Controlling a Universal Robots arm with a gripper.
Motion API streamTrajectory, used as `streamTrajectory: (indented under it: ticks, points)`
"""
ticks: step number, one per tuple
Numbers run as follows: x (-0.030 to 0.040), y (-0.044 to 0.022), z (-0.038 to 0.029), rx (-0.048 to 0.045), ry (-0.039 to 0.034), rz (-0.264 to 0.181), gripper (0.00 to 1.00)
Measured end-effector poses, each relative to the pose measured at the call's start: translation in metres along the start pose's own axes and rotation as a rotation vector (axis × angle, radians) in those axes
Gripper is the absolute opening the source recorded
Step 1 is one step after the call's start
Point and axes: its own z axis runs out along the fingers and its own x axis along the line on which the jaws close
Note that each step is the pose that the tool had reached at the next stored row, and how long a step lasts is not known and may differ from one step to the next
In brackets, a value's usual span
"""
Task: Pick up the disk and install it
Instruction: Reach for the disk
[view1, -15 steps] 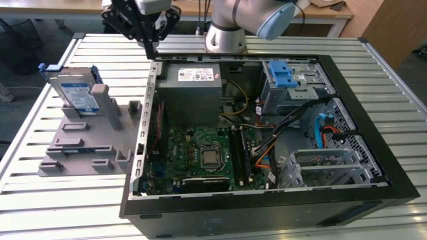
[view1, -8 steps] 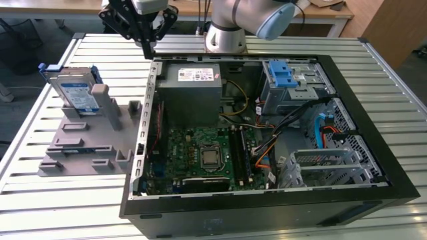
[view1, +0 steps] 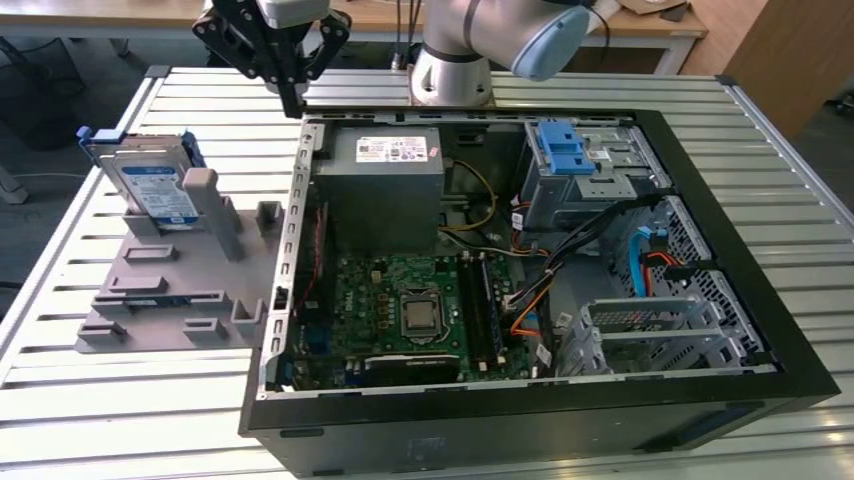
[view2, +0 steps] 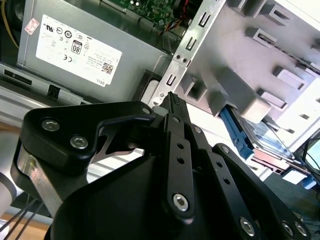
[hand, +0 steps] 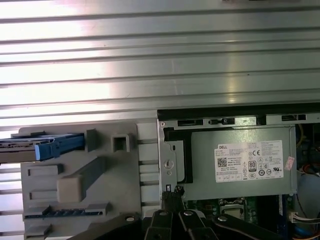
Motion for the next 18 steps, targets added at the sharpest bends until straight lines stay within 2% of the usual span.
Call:
streamTrajectory:
  ticks: [18]
  points:
    - [0.0094,0.0016,0.0004,-0.0001,0.0,0.0,0.11]
